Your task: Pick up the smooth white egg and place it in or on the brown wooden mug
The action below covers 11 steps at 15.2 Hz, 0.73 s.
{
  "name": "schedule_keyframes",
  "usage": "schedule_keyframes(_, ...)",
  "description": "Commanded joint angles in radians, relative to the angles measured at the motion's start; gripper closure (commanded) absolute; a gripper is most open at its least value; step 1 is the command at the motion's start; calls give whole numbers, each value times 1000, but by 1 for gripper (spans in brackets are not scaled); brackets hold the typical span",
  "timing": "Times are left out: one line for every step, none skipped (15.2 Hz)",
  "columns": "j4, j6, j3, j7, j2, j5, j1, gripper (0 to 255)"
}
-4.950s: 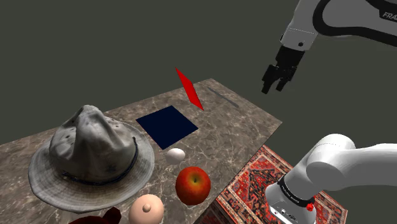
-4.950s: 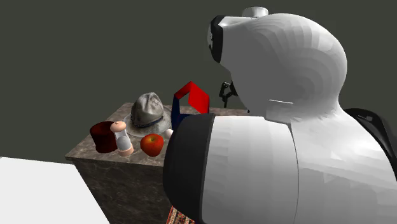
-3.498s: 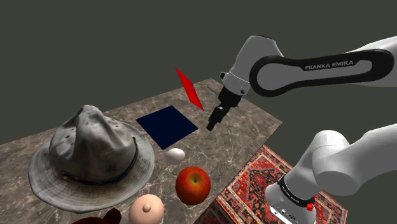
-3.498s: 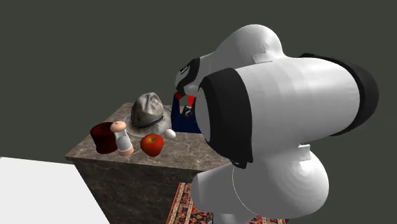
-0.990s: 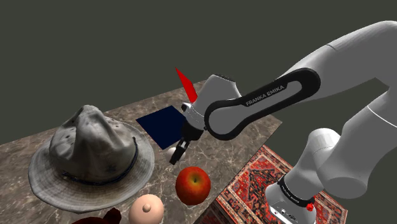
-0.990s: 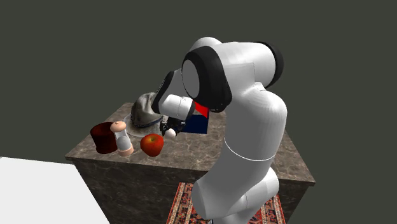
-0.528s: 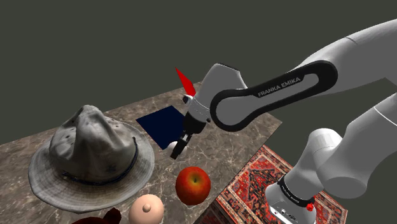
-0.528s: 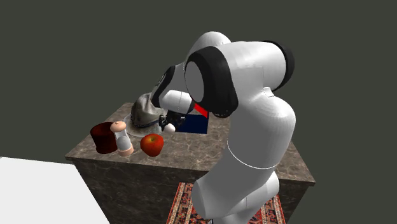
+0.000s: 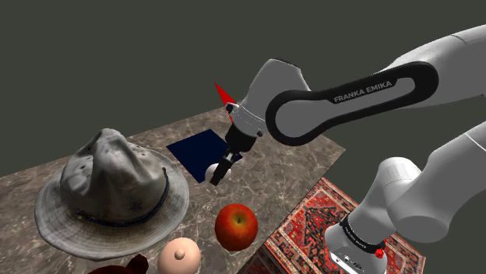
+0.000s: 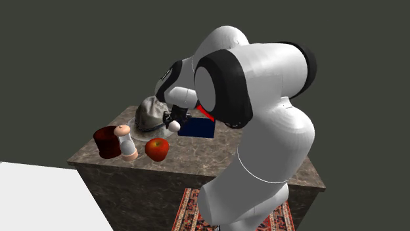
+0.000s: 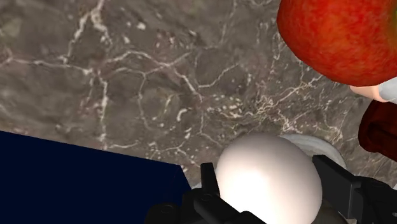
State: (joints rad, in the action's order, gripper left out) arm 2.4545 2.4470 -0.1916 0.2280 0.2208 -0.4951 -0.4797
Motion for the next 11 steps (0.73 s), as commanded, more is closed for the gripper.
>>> schedule_keyframes(-13,-26,1,-13,14,11,3,255)
schedule_keyframes(-20,-40,1,-19,22,16,5,255)
schedule_keyframes(-26,-54,2,-25,29,21,6,255)
schedule_keyframes(-34,-67,2,-31,36,25,8,255)
schedule_keyframes(-41,-81,3,-37,43,30,10,255)
schedule_keyframes(-49,-95,4,-42,50,34,11,255)
schedule_keyframes(-56,-108,4,-48,56,38,13,255)
schedule_keyframes(-64,-122,5,-53,62,43,14,255)
schedule_keyframes(-73,-135,6,-58,68,47,15,255)
schedule_keyframes(-81,-149,6,-63,73,51,17,255)
schedule_keyframes(-90,-162,7,-68,78,54,18,255)
